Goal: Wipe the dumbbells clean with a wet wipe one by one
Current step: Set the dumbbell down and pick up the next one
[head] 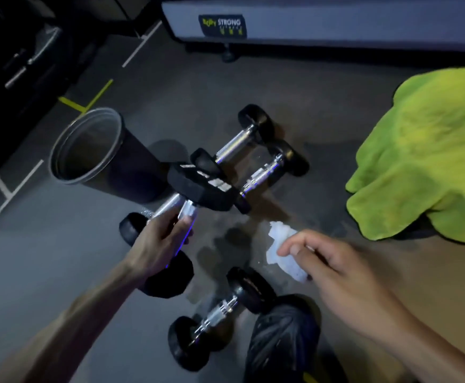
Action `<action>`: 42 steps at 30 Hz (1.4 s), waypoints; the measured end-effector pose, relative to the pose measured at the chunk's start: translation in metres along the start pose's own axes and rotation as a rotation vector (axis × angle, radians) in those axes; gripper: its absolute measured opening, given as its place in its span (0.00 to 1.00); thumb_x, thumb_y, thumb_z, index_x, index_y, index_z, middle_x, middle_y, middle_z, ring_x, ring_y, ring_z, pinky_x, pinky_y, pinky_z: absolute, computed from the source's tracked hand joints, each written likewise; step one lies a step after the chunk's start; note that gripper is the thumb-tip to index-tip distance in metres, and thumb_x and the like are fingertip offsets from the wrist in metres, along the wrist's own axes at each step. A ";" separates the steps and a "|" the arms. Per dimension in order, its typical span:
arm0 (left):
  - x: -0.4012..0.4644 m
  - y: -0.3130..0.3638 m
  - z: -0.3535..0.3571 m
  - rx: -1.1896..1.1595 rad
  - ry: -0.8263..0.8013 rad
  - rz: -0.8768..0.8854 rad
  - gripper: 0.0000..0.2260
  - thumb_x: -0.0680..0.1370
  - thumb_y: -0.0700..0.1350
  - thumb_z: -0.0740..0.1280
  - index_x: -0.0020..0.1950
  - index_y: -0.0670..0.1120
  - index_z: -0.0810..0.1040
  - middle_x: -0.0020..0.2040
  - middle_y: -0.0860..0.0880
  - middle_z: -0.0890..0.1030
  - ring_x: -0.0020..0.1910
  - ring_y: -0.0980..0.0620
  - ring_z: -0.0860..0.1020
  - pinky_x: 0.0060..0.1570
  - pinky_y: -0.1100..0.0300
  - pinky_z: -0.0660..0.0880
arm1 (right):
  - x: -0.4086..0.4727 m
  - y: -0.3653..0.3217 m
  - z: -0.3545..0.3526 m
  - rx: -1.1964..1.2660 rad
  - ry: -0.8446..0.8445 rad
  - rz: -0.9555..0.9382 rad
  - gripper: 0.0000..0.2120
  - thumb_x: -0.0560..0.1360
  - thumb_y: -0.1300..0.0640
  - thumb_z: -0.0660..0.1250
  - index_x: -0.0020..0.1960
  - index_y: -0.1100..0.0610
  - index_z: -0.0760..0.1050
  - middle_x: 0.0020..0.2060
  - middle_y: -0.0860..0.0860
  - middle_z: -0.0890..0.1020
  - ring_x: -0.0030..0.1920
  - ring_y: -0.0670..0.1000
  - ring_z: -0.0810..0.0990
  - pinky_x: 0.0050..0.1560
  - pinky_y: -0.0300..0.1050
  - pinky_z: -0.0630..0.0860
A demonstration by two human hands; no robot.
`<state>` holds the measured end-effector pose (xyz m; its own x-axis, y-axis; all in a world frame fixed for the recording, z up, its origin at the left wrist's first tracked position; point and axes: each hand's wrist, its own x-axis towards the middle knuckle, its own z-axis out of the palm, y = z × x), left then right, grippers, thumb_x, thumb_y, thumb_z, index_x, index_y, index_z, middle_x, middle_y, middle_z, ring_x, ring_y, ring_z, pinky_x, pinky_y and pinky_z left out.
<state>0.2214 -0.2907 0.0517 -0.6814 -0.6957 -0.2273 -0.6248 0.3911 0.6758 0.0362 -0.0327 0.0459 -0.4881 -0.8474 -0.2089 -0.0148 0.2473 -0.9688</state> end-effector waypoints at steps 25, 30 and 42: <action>0.038 -0.072 0.032 0.591 -0.591 -0.122 0.11 0.84 0.54 0.62 0.52 0.50 0.81 0.46 0.52 0.82 0.48 0.49 0.82 0.47 0.63 0.75 | 0.025 0.030 0.009 -0.023 0.022 0.138 0.08 0.79 0.53 0.65 0.49 0.43 0.82 0.36 0.60 0.79 0.35 0.58 0.76 0.42 0.52 0.76; 0.106 0.017 -0.009 0.434 -0.218 0.118 0.11 0.77 0.55 0.61 0.41 0.55 0.81 0.38 0.53 0.82 0.36 0.53 0.78 0.39 0.60 0.73 | 0.032 0.034 0.000 -0.043 0.051 0.166 0.11 0.80 0.56 0.65 0.49 0.41 0.82 0.34 0.59 0.77 0.30 0.45 0.68 0.34 0.45 0.65; 0.236 0.070 0.122 0.467 -0.372 -0.097 0.16 0.81 0.56 0.66 0.57 0.46 0.85 0.57 0.48 0.83 0.59 0.46 0.80 0.62 0.54 0.75 | 0.036 0.044 -0.022 -0.044 0.088 0.234 0.11 0.80 0.58 0.66 0.46 0.45 0.83 0.23 0.40 0.67 0.28 0.42 0.65 0.32 0.37 0.62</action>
<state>-0.0294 -0.3537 -0.0404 -0.6477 -0.5169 -0.5598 -0.7348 0.6179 0.2796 -0.0016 -0.0420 -0.0014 -0.5570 -0.7209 -0.4125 0.0702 0.4540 -0.8882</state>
